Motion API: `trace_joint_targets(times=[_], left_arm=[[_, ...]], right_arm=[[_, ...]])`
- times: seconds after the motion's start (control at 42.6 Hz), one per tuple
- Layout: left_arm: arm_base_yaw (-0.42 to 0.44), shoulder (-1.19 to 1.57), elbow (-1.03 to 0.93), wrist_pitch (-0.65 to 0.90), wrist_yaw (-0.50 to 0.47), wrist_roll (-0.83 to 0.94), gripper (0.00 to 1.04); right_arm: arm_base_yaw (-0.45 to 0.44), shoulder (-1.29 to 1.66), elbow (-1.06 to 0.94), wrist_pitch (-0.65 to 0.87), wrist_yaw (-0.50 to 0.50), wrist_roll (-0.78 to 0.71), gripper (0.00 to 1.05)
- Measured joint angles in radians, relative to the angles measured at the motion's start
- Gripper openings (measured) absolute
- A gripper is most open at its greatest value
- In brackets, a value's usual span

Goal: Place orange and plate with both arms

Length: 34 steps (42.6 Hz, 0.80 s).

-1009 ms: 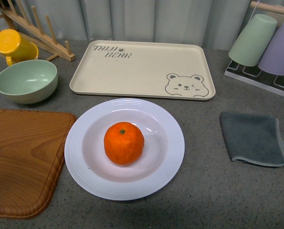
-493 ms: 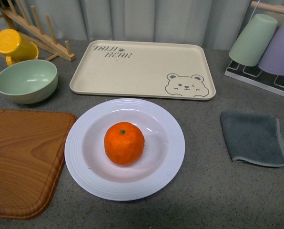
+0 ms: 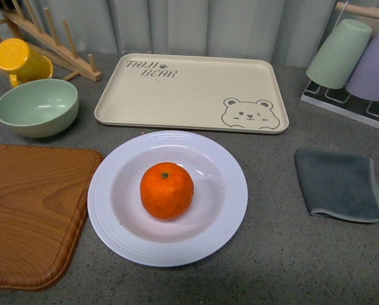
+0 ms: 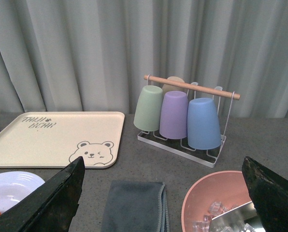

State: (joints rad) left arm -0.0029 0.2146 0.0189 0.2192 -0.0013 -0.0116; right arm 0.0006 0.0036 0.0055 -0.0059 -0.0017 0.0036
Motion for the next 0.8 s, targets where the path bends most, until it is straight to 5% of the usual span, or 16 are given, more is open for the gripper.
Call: trace_joint_targets(times=[0.188, 0.329, 0.634, 0.798], left_arm=[[0.000, -0.041, 0.000, -0.040, 0.001, 0.003, 0.04], [0.000, -0.183, 0.000, -0.208, 0.001, 0.005, 0.04], [0.000, -0.210, 0.000, -0.218, 0.001, 0.005, 0.04], [0.000, -0.211, 0.000, -0.219, 0.001, 0.005, 0.31]], right_arm=[[0.000, 0.000, 0.000, 0.000, 0.000, 0.000, 0.95], [0.000, 0.000, 0.000, 0.000, 0.000, 0.000, 0.95], [0.000, 0.000, 0.000, 0.000, 0.000, 0.000, 0.95], [0.094, 0.124, 0.014, 0.002, 0.162, -0.084, 0.95]])
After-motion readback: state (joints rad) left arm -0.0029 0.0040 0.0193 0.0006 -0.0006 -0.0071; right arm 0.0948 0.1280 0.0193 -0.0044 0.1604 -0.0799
